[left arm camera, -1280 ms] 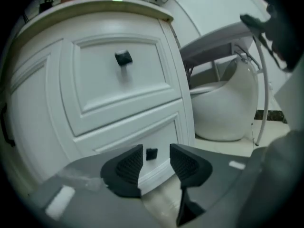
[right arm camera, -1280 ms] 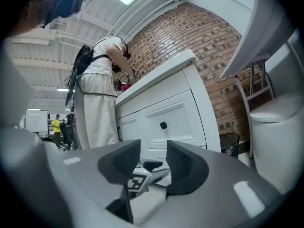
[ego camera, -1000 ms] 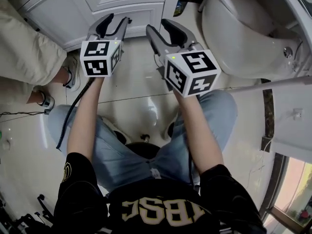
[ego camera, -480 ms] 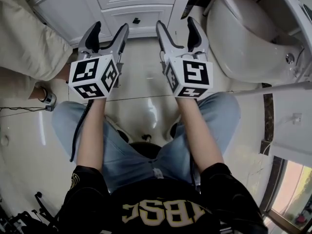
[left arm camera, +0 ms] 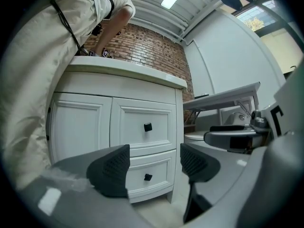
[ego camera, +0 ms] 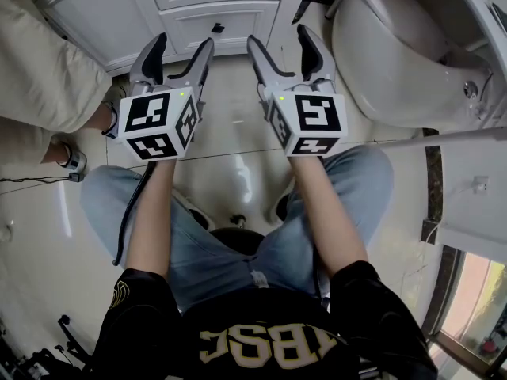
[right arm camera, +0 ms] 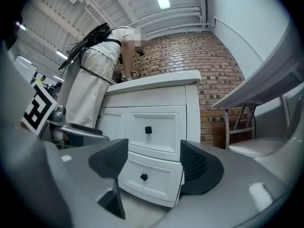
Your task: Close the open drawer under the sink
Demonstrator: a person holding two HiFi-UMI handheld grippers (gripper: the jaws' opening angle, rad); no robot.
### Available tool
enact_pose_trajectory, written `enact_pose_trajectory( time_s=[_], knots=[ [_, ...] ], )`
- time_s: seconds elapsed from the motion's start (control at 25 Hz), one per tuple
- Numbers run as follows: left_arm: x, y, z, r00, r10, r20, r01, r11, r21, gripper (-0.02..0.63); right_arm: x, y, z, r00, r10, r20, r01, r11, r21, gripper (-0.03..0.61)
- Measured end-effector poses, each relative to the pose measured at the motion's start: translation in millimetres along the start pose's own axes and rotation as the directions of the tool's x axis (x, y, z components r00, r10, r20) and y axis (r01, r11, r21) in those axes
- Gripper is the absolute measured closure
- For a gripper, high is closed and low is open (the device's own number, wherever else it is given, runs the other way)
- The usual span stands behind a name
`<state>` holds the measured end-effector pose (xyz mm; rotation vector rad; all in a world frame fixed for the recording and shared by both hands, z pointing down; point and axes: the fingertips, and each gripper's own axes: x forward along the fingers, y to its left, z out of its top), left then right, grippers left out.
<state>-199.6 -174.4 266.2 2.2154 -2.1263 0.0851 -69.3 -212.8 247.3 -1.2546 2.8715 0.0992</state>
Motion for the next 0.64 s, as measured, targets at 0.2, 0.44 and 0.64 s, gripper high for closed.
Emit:
enact_pose_trajectory(
  time_s=[0.2, 0.44, 0.64],
  knots=[
    [0.9, -3.7, -1.0, 1.0, -0.01, -0.004, 0.01, 1.0, -0.002, 0.278, 2.3, 5.5, -5.0, 1.0, 0.02, -0.014, -0.02, 1.0, 0.003, 0.243],
    [2.2, -5.5, -3.6, 1.0, -0.02, -0.018, 0.02, 1.0, -0.009, 0.285, 4.6, 12.0, -7.7, 0.999, 0.045, -0.029, -0.044, 0.999, 0.013, 0.244],
    [4.8, -8.7, -8.6, 0.999, -0.037, -0.03, 0.036, 0.999, -0.023, 0.292, 6.3, 17.2, -11.5, 0.997, 0.062, -0.041, -0.061, 0.998, 0.011, 0.244]
  ],
)
